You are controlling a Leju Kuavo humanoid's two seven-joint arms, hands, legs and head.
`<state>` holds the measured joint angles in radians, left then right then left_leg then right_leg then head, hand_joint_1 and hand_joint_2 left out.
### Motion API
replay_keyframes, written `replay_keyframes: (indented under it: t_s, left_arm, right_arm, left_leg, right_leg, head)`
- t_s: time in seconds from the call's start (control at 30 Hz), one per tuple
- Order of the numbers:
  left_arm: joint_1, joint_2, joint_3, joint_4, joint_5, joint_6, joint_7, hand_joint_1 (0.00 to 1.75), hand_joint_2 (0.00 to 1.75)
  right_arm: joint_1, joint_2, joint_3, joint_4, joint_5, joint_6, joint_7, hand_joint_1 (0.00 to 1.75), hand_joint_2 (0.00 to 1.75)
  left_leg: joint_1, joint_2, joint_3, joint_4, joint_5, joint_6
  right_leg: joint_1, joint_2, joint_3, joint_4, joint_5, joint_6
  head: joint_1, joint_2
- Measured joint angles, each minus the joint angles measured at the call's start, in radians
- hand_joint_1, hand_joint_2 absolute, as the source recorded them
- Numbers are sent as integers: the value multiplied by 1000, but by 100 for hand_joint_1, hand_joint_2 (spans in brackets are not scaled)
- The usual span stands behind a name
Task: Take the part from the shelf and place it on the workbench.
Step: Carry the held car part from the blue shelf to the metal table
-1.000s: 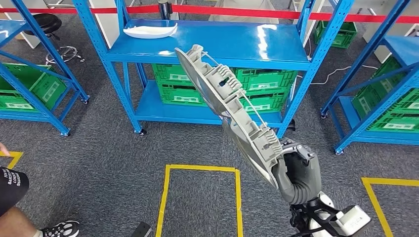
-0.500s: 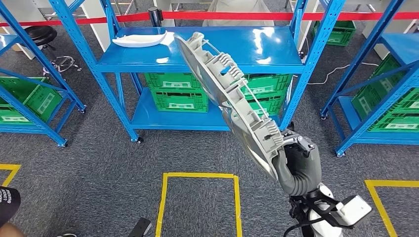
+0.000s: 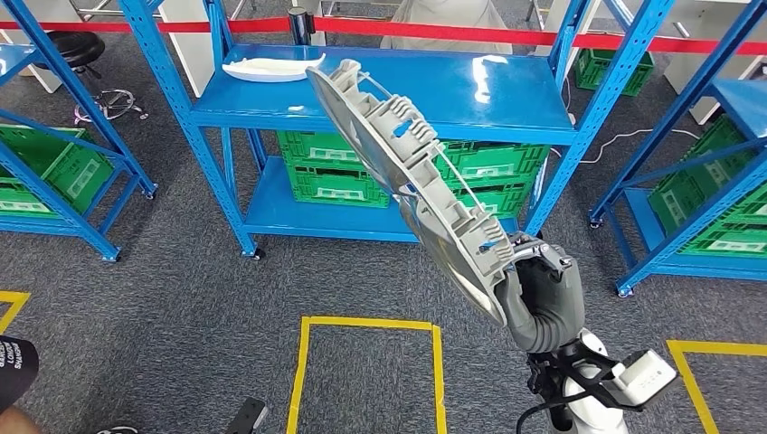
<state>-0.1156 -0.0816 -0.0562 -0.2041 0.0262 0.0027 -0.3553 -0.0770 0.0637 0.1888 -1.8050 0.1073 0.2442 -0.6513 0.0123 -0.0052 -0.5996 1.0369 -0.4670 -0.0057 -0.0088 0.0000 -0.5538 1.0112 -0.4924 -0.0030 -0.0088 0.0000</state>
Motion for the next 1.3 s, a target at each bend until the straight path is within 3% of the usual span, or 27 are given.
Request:
replay_keyframes:
  t_s: [0.13,0.53,0.73,0.8,0.9,0.93,0.97,1.0,1.03,1.1,1.17,1.23,1.3]
  left_arm:
    - [0,0,19,0,37,-55,6,0,175]
    - [2,0,47,0,46,-86,30,0,175]
    - [5,0,54,0,41,-86,22,0,175]
    - [6,0,56,0,39,-86,20,0,175]
    - [8,0,62,0,38,-86,18,0,175]
    - [9,0,62,0,37,-86,18,0,175]
    - [10,0,63,1,36,-86,18,0,175]
    - [10,0,63,1,34,-86,18,0,175]
    - [11,0,63,1,33,-86,18,0,175]
    - [10,-1,63,1,31,-86,18,0,175]
    - [10,0,63,1,30,-86,18,0,175]
    - [12,1,64,1,28,-86,19,0,175]
    - [13,2,64,2,27,-86,20,0,175]
  right_arm:
    - [0,0,0,0,2,-2,1,175,175]
    - [1,0,1,0,10,-6,13,175,175]
    - [0,0,1,0,53,-34,2,175,175]
    - [-3,0,1,1,57,-38,-1,175,175]
    - [-8,0,2,5,61,-39,-3,175,175]
    - [-8,0,2,8,63,-39,-3,175,175]
    - [-8,0,2,10,66,-42,-3,175,175]
    - [-8,0,2,12,69,-45,-3,175,175]
    - [-8,-1,2,14,72,-49,-3,175,175]
    - [-11,-1,2,15,73,-54,-4,175,175]
    - [-12,-2,3,16,75,-56,-4,175,175]
    - [-12,-3,8,17,77,-59,-4,175,175]
    - [-14,-4,13,17,80,-65,-5,175,175]
  left_leg:
    - [-1,0,0,0,-1,4]
    - [-2,0,3,-4,0,3]
    - [-6,-2,6,-11,-2,16]
    - [-1,-6,15,-25,4,24]
    - [1,-16,18,-29,6,29]
    - [1,-23,18,-28,5,28]
    - [2,-32,18,-26,4,26]
    - [4,-43,18,-23,2,23]
    - [6,-54,18,-18,-1,18]
    - [8,-76,13,-5,-9,2]
    - [9,-93,7,-1,-11,-16]
    - [13,-104,4,-7,-8,-31]
    - [12,-75,-10,21,-24,-40]
  right_leg:
    - [-2,0,2,-5,0,20]
    - [-2,0,2,-6,0,25]
    - [-9,-4,5,-8,-2,37]
    - [-9,-6,-13,34,-27,40]
    - [-10,-3,-110,216,-107,41]
    - [-11,-2,-138,262,-116,42]
    - [-13,-2,-150,275,-107,43]
    - [-15,0,-142,248,-79,43]
    - [-18,6,-117,188,-40,43]
    - [-23,36,-63,70,6,42]
    - [-21,49,-46,31,8,32]
    - [-17,32,-45,29,10,16]
    - [-19,14,-41,25,11,-1]
  head:
    - [0,0]
    - [0,0]
    - [-1,0]
    - [2,0]
    - [6,0]
    - [6,0]
    - [7,0]
    - [7,0]
    - [7,0]
    - [9,0]
    - [9,0]
    - [9,0]
    - [3,0]
